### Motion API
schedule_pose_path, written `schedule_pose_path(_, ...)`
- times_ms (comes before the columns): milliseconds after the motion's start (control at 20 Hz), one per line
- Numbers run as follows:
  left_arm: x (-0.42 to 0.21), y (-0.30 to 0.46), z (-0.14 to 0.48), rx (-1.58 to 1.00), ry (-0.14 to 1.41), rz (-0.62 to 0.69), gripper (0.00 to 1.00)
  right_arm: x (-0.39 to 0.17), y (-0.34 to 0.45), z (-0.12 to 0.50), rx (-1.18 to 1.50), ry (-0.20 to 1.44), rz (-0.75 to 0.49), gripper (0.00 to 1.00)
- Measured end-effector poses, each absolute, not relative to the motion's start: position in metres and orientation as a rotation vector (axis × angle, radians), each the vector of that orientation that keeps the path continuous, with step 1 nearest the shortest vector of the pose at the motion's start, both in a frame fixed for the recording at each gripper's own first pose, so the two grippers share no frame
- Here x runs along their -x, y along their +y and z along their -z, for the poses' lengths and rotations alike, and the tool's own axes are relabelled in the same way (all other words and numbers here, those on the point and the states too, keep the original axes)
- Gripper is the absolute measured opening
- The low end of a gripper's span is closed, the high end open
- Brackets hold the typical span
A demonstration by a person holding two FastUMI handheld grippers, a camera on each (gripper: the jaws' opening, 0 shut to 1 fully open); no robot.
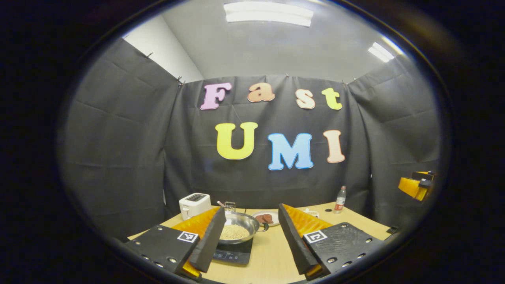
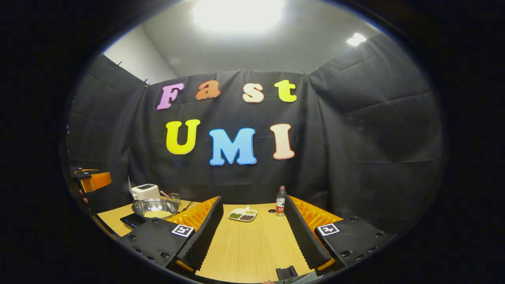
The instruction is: First push the handle of the pot to place it horizontally, then grasp the pot with both hands and set it on the induction cooktop.
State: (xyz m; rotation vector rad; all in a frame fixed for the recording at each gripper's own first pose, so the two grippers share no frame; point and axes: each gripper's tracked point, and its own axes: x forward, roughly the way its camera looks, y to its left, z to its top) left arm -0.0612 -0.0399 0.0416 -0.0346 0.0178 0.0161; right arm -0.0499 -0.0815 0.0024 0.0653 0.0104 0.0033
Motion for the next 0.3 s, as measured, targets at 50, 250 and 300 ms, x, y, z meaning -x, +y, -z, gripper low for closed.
schedule_pose_path(50, 0.0626, -0.0389, -0.0431, 0.031, 0.014, -0.013, 0.81, 0.0497, -0.0820, -0.0043, -0.071, 0.007, 0.000, 0.98)
schedule_pose_path(250, 0.0634, -0.0338, -0.0446, 0.014, 0.007, -0.009, 0.79, 0.0490, -0.0792, -0.0090, -0.064, -0.001, 0.003, 0.98)
schedule_pose_path(300, 0.0635, -0.0342, -0.0447, 0.015, 0.008, -0.006, 0.79, 0.0491, -0.0777, -0.0092, -0.067, 0.002, 0.001, 0.98)
